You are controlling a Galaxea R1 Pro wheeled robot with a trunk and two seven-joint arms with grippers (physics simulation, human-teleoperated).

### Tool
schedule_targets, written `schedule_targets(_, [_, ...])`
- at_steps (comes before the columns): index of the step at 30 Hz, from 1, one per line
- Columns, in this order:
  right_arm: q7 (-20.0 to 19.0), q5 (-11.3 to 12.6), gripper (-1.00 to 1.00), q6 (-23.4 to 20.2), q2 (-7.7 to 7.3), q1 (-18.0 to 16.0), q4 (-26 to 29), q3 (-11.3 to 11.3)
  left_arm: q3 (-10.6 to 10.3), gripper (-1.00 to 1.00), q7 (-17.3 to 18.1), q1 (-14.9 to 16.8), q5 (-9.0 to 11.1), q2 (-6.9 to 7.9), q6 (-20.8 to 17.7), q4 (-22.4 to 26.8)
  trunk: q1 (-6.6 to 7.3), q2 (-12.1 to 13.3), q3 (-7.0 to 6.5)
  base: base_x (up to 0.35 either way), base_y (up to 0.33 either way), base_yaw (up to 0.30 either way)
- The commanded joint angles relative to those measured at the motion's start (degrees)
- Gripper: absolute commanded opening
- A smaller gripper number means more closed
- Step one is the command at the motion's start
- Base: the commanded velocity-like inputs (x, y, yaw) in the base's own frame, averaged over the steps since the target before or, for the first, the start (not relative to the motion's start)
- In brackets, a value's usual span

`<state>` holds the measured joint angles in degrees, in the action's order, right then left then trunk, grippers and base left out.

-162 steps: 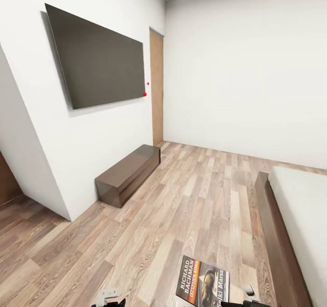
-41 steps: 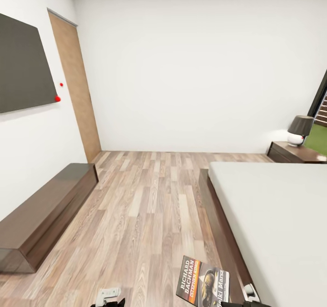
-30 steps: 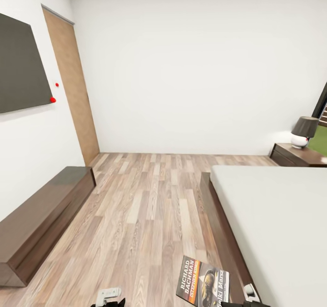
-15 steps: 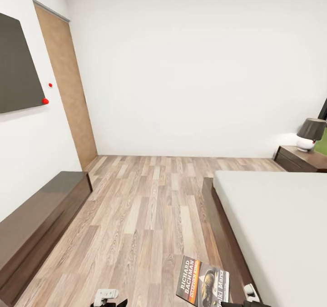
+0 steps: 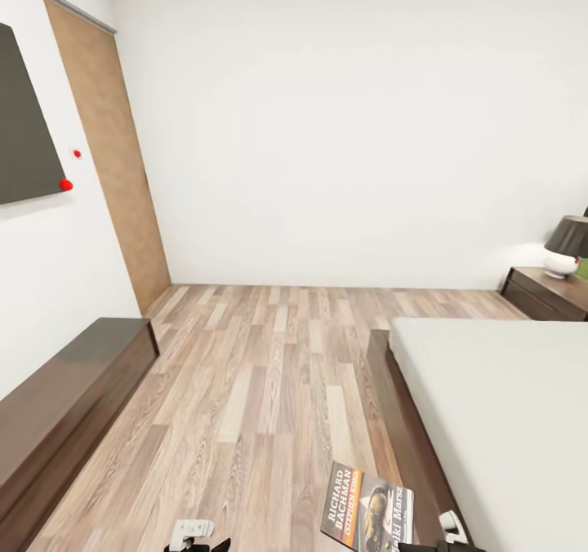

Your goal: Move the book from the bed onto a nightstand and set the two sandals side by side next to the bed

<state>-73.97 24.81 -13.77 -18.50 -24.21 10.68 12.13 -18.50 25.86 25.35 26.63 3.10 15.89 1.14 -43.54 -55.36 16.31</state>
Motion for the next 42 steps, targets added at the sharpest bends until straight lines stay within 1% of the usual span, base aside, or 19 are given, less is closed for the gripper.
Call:
schedule_targets(1, [-0.13,0.68,-1.00,-0.64,-0.04,-0.04,0.05,0.27,-0.48,1.00,0.15,0.05,0.53,0.00,0.19,-0.07,-0.04,-0.04,0.07,0.328,0.000,0.000])
schedule_targets(42, [-0.12,0.68,-1.00,-0.64,-0.04,-0.04,0.05,0.27,-0.48,1.00,-0.11,0.05,0.50,-0.11,0.19,-0.05,-0.04,-0.04,0.07,0.327,0.000,0.000])
